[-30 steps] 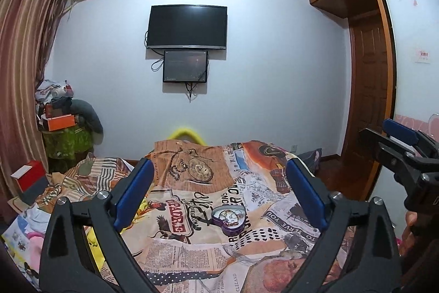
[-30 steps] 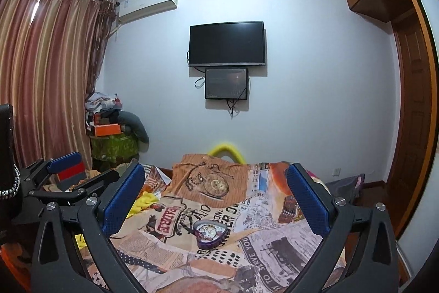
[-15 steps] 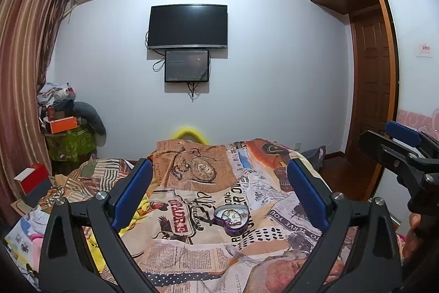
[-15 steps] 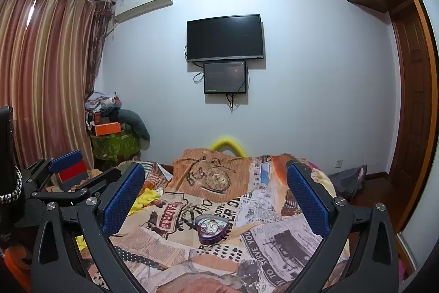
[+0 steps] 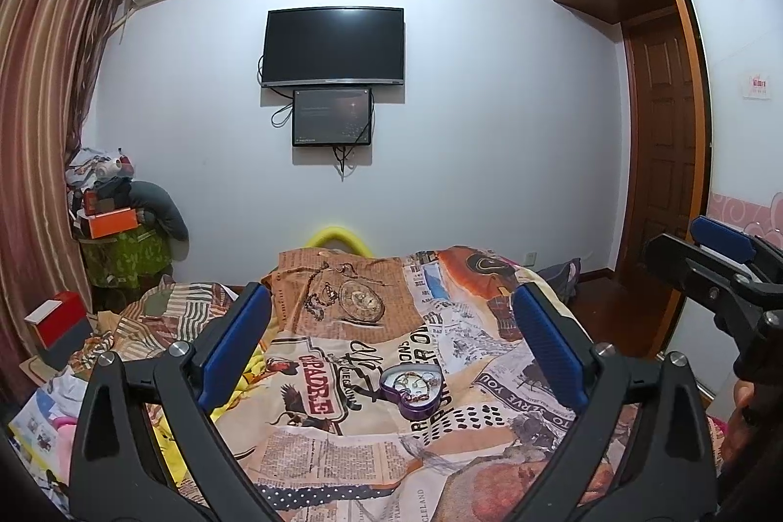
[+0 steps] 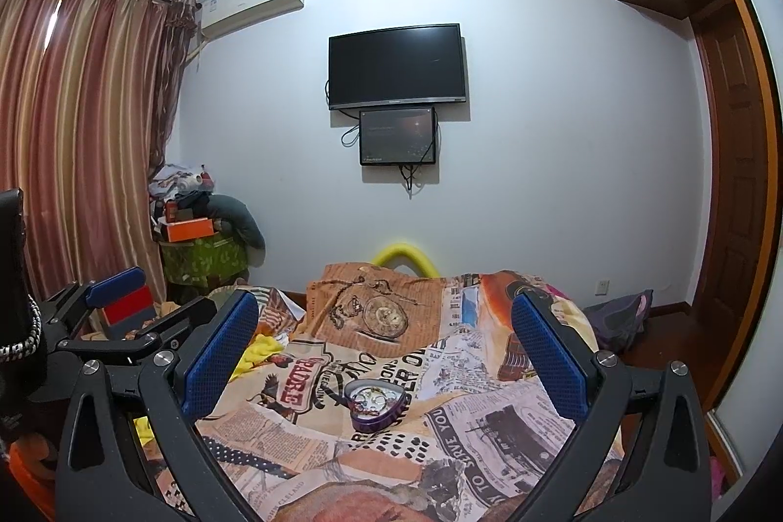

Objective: Organize jewelry

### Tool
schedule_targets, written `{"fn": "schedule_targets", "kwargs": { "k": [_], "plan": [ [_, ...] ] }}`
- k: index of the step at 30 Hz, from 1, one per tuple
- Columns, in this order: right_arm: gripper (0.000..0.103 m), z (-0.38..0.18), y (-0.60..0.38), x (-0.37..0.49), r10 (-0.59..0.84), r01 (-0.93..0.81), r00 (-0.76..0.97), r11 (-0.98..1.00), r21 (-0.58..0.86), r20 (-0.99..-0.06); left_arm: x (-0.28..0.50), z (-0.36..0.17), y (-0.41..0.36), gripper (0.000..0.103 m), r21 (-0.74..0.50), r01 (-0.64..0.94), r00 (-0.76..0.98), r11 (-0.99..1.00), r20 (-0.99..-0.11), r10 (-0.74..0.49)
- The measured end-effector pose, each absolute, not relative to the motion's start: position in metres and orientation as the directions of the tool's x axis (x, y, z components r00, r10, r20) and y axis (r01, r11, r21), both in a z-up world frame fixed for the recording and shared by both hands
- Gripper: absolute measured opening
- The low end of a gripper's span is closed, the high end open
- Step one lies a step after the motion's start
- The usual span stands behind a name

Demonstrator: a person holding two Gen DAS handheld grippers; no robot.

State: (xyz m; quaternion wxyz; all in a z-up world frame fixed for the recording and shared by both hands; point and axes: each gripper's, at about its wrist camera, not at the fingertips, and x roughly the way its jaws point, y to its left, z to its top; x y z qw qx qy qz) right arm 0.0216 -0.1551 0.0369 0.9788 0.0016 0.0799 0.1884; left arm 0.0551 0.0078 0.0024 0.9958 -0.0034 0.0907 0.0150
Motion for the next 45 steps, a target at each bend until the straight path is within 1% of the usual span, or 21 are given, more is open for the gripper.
{"fn": "schedule_targets", "kwargs": {
  "k": [19,26,45],
  "plan": [
    [0.103,0.039,-0.154,0.021,0.374,-0.373,0.913,0.927,0.037,-0.160,0.055,0.003,0.012,0.100,-0.005,-0.020,0.984,1.000,-0.179,0.019],
    [0.103,0.040,-0.154,0.020,0.377,-0.375,0.913,0.926,0.038,-0.159,0.056,0.002,0.016,0.100,-0.023,-0.016,0.984,1.000,-0.181,0.011],
    [0.103,0.040,-0.150,0.022,0.377,-0.378,0.910,0.925,0.029,-0.171,0.060,0.000,0.020,0.100,-0.040,-0.004,0.979,0.999,-0.202,-0.004]
  ]
}}
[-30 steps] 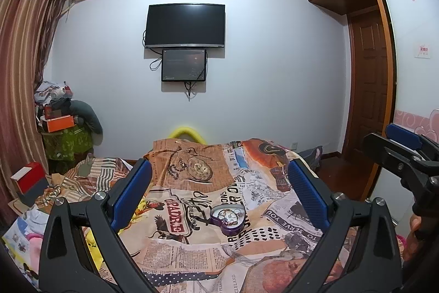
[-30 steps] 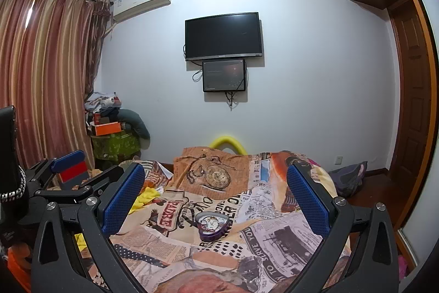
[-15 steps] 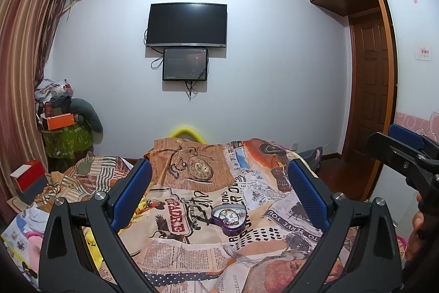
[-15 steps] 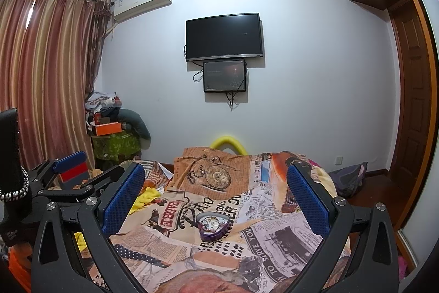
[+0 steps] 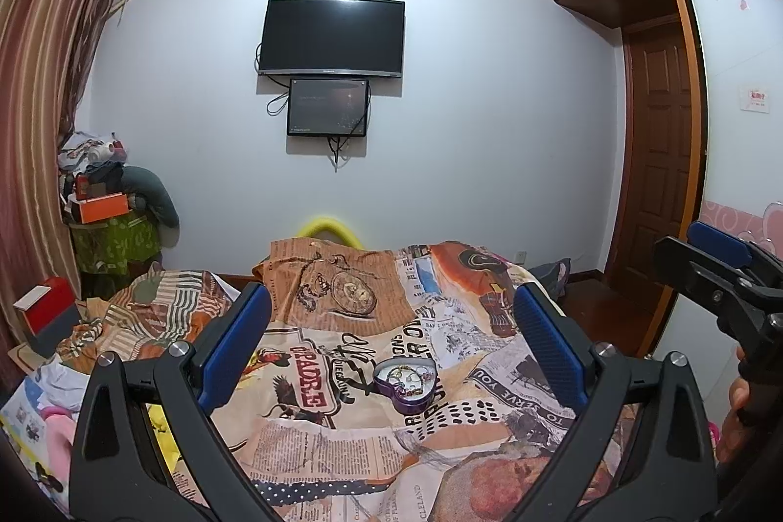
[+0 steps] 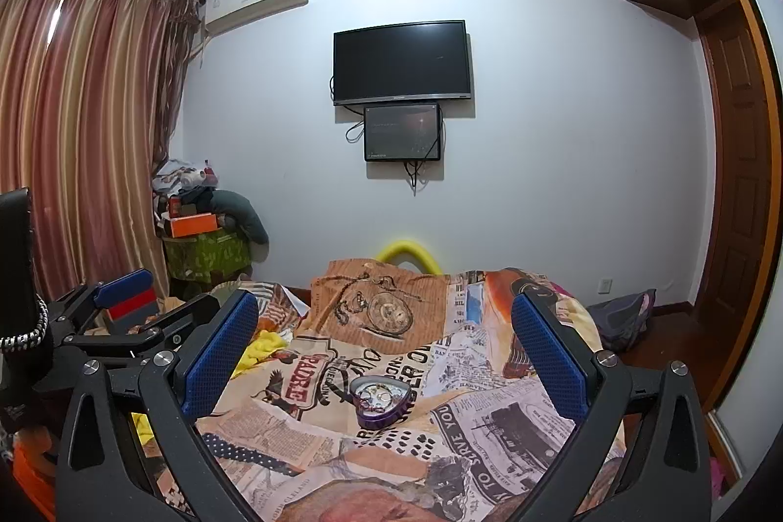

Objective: Organize jewelry

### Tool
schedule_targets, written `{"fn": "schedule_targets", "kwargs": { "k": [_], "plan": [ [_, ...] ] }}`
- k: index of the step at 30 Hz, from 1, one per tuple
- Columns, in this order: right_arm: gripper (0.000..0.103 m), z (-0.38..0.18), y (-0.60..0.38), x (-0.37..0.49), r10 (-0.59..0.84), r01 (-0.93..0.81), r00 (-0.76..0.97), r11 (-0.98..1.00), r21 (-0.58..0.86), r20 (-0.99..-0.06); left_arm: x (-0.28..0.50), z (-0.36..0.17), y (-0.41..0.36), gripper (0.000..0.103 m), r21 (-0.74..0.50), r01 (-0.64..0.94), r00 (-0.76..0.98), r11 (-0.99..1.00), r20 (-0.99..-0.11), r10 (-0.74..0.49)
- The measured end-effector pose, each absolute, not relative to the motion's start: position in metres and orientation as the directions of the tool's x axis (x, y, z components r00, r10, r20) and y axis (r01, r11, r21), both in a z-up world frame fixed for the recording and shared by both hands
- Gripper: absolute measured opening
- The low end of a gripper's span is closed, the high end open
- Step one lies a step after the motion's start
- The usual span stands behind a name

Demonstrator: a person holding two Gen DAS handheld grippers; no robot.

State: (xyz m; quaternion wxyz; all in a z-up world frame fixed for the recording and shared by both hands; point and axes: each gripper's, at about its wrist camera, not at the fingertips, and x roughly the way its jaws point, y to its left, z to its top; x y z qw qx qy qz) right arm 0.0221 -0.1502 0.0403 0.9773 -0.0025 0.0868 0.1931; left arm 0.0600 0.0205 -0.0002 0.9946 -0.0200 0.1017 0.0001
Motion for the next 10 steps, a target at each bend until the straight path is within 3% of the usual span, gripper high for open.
{"fn": "schedule_targets", "kwargs": {
  "k": [10],
  "plan": [
    [0.103,0.0358,-0.1491,0.0295,0.378,-0.378,0.908,0.925,0.034,-0.182,0.0679,-0.0065,0.0175,0.100,-0.028,0.003,0.977,1.000,-0.214,-0.009]
  ]
}}
